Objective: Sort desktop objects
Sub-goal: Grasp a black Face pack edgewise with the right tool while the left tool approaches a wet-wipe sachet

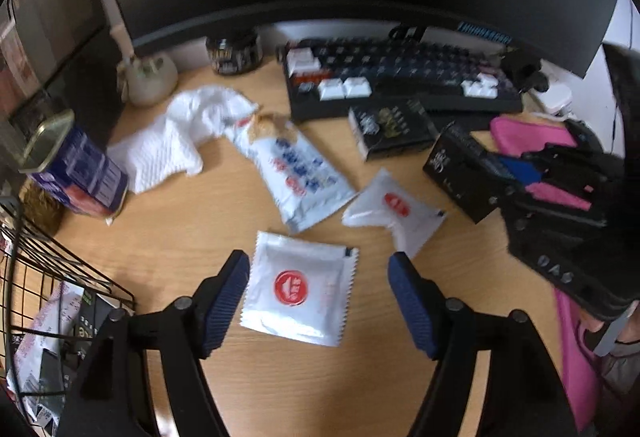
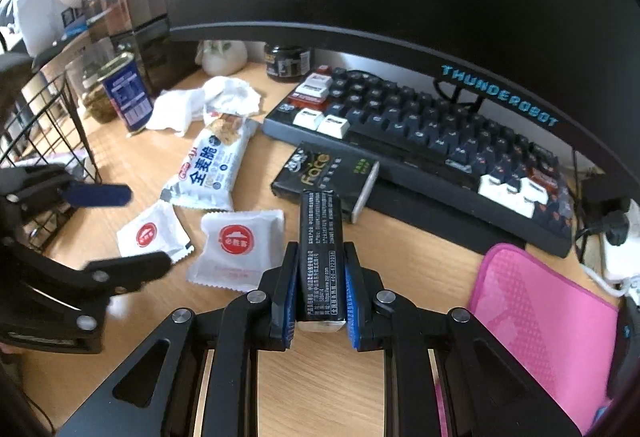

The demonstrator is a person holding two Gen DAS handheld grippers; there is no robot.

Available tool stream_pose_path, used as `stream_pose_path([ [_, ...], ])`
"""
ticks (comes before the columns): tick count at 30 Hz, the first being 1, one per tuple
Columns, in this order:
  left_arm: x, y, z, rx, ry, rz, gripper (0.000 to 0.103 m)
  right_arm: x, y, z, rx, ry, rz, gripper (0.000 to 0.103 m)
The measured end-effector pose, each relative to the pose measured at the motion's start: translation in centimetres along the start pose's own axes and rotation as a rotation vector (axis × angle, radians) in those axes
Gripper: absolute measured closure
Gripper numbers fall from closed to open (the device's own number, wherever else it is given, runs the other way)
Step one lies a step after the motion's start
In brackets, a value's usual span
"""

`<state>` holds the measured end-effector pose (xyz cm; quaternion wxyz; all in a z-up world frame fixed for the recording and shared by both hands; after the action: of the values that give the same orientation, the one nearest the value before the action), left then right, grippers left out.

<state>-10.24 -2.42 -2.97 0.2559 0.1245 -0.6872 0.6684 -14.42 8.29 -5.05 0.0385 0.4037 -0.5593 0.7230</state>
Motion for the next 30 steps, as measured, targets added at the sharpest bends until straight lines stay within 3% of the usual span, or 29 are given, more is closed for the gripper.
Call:
stream_pose_path([
  [3, 0.9, 0.0, -1.1, -0.051, 0.008, -0.007, 0.027, -0.1, -0.6, -0.6, 0.002, 0.012, -0.009, 0.085],
  [7, 1.1, 1.3, -2.2, -0.001, 0.06, 0.028, 0.027, -0.7, -0.5, -1.4, -0.015, 0.018, -0.008, 0.085],
  [10, 0.4, 1.7, -0.9, 0.049, 0.044, 0.044, 0.027, -1.1, -0.4, -1.8, -0.005, 0.029, -0.004, 0.085],
  [14, -0.9, 3.0, 0.7, 0.062, 0.035, 0.085, 0.027, -1.3, -0.7, -1.6, 0.008, 0.027, -0.011, 0.085],
  [22, -1.2, 3.1, 1.8, 0.033, 0.014, 0.069, 0.028, -1.5, -0.5, -1.2, 0.03, 0.026, -0.004, 0.085],
  [24, -1.2, 2.9, 1.6, 0.011, 0.022, 0.058, 0.042, -1.5, -0.4, -1.3, 0.031, 0.03, -0.004, 0.085],
  [29, -1.0, 2.5, 0.0, 0.018, 0.088, 0.051, 0.089, -1.5, -0.3, -1.3, 0.033, 0.032, -0.005, 0.085],
  [30, -1.1, 2.5, -0.2, 0.017, 0.091, 0.05, 0.091, -1.5, -0.3, -1.3, 0.033, 0.031, -0.006, 0.085],
])
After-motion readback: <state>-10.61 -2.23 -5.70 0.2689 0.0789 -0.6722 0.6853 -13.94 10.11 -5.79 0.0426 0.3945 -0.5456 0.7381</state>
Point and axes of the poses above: each gripper's, at about its wrist camera, not at the fingertips, and y roughly the way its jaws point, z to its left, x to its top, the point moved 2 cm from there along y, roughly the way its jaws point, and after that the axes turned 7 degrees about y, right-handed, at the moved point
